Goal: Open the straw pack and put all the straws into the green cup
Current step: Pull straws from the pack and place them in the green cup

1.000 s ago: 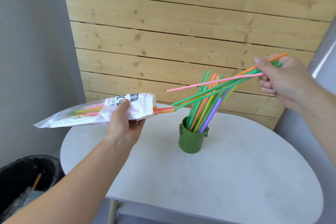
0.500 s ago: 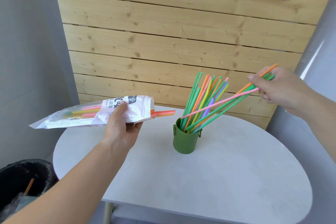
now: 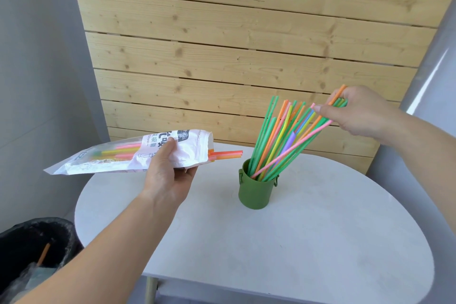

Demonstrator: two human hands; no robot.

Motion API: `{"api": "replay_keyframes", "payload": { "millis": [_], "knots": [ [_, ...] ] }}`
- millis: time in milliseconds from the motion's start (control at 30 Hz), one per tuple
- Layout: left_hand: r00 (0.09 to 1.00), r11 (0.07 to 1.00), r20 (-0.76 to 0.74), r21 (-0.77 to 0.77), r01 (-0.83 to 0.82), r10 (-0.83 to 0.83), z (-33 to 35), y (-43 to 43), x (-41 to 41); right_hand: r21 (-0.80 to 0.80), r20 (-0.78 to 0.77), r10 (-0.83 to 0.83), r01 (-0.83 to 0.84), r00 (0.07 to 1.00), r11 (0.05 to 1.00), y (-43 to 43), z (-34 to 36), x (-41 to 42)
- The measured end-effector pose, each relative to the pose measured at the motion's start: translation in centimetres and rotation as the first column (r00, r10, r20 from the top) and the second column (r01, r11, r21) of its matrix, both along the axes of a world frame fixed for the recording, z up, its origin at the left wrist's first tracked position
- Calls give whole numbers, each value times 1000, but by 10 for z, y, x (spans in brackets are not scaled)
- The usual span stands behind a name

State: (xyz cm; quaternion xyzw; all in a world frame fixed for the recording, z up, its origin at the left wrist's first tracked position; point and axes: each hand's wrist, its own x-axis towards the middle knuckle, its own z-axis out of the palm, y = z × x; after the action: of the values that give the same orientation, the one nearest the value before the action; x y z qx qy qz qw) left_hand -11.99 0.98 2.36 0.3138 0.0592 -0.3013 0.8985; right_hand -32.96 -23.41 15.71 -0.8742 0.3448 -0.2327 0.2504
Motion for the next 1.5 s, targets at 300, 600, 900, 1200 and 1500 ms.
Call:
{"api": "replay_keyframes", "payload": {
  "millis": [300,600,900,1200,1500],
  "knots": [
    [1000,1000,3,1,15,-15,-2,-1,-3,-242,-96,24,-46,995,969,31,-8,62],
    [1000,1000,8,14,-7,7,3,0,-4,-364,-56,-108,81,993,928,29,-32,96],
    [1000,1000,2,0,9,-9,5,0,-5,-416,167,-216,267,962,869,42,-27,79],
    [998,998,38,-38,43,-42,11,-1,-11,-8,111,-57,58,992,998,105,-68,58],
    [995,998,67,11,67,-68,15,-6,-23,597,437,-61,-239,897,766,133,-101,72]
  ]
}}
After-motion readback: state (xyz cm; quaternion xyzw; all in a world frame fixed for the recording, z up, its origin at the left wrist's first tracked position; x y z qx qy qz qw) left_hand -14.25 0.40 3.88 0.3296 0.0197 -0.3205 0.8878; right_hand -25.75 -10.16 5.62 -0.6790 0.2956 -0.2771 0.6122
